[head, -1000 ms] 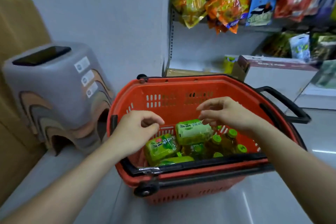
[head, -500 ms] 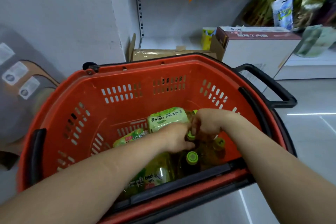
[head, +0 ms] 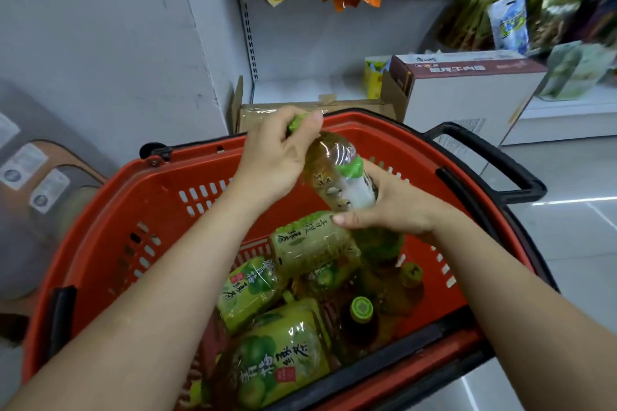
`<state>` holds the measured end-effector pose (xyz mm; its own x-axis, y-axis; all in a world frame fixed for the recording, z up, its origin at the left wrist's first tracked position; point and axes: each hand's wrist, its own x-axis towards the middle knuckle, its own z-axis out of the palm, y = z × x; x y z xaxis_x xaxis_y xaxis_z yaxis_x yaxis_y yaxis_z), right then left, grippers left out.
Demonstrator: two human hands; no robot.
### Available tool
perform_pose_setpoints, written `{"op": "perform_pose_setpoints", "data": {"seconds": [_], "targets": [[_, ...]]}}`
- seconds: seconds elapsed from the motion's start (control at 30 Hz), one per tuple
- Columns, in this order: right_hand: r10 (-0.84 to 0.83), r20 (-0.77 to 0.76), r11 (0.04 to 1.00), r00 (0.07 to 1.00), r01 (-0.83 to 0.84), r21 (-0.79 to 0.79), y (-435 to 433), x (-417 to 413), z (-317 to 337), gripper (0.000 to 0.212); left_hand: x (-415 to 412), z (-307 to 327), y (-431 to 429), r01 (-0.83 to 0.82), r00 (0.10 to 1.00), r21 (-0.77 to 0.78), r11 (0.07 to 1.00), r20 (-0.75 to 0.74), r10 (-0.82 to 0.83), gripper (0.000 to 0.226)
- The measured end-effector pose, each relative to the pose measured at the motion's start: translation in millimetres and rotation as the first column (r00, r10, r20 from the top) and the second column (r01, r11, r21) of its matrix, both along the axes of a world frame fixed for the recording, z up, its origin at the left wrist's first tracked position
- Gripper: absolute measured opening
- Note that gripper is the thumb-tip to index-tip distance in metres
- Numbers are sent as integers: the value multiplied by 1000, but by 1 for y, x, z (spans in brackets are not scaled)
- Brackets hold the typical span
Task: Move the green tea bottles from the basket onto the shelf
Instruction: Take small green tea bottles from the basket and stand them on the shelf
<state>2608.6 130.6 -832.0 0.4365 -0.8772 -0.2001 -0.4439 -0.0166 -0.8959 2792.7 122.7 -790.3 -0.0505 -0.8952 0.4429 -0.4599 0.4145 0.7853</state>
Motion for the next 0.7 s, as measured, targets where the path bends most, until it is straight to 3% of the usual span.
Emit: {"op": "perform_pose_setpoints", "data": {"seconds": [0.07,0.13,0.17,0.2,0.27,0.33,0.4,0.47,0.57,0.6,0.7], "targets": [[-93,75,991,993,99,-88,4,0,6,66,2,-1,1,50,963,93,994,-269,-23,28],[-163,123,974,979,180,-137,6,0,7,43,2,-9,-1,206,813,260,943,-581,-18,27],[-219,167,962,961,241,-129,4,0,5,36,2,-14,-2,272,756,333,903,-654,14,26],[-269,226,948,936,299,-106,3,-1,5,33,1,-20,-2,307,763,405,861,-646,31,24],[-334,345,929,877,367,-35,1,-3,6,38,-5,-38,3,335,882,546,767,-467,-53,14],[-369,450,919,813,393,45,-2,-7,8,46,-16,-62,11,325,945,660,678,-192,-266,7],[-392,483,899,783,437,22,-3,-9,8,39,-31,-82,22,323,856,729,604,47,-515,15],[-406,426,872,809,483,-84,-4,-10,5,34,-50,-92,34,295,658,787,542,244,-712,29],[-423,323,862,847,486,-144,-5,-9,3,51,-67,-103,48,209,350,762,613,527,-774,39],[-423,286,867,860,476,-148,-5,-9,2,62,-69,-106,50,211,318,721,660,588,-744,37],[-379,198,898,904,411,-158,-5,-8,1,81,-59,-108,38,180,393,625,760,662,-638,23]]}}
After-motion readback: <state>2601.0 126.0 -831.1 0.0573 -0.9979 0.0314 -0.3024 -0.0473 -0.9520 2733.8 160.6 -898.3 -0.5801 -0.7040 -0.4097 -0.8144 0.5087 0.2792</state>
